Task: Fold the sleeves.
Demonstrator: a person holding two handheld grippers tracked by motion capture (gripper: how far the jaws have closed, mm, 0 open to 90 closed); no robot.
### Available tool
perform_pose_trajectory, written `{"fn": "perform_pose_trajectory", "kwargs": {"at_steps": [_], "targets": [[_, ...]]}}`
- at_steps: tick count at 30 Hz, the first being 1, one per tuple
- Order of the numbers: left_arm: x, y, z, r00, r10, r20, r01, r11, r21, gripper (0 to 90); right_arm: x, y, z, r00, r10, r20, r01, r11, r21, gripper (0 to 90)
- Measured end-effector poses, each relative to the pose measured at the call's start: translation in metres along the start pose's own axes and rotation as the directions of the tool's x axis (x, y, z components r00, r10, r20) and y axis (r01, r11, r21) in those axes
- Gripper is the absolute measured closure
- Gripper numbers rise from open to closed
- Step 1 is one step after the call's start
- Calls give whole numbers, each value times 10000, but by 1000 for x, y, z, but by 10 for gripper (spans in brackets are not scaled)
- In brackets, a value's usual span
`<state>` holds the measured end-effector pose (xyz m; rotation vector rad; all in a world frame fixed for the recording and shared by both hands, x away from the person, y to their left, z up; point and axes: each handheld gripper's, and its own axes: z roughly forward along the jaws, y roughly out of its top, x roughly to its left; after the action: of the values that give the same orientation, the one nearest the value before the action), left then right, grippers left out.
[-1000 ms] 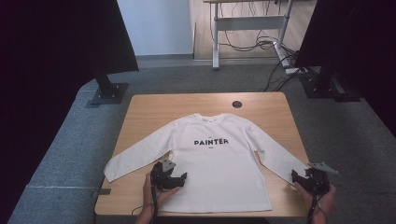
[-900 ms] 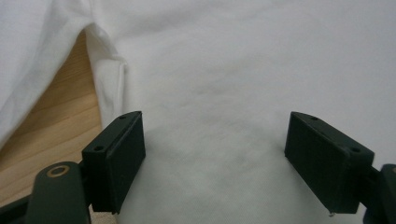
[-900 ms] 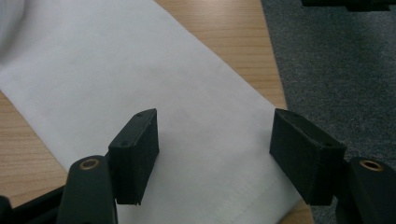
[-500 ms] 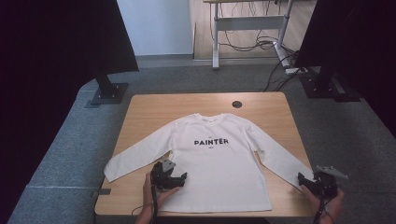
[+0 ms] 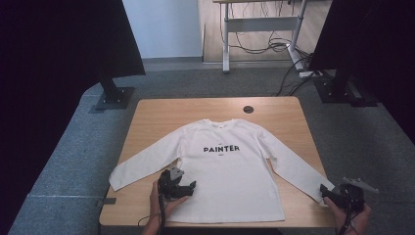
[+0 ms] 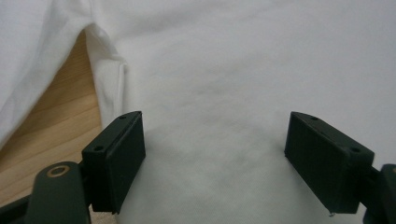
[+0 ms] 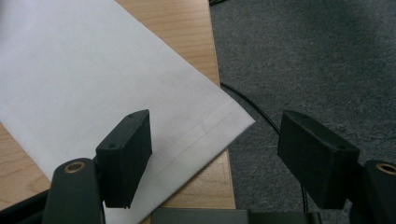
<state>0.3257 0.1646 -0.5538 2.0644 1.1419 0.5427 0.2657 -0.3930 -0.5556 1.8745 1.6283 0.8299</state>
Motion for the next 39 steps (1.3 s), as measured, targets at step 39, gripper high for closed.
{"fn": "perform_pose_trajectory", "kwargs": {"at_steps": [39], "targets": [[0, 0, 0, 10000, 7, -4, -7, 10000, 5, 196, 1, 1, 5, 9989, 73, -457, -77, 9999, -86, 571]]}}
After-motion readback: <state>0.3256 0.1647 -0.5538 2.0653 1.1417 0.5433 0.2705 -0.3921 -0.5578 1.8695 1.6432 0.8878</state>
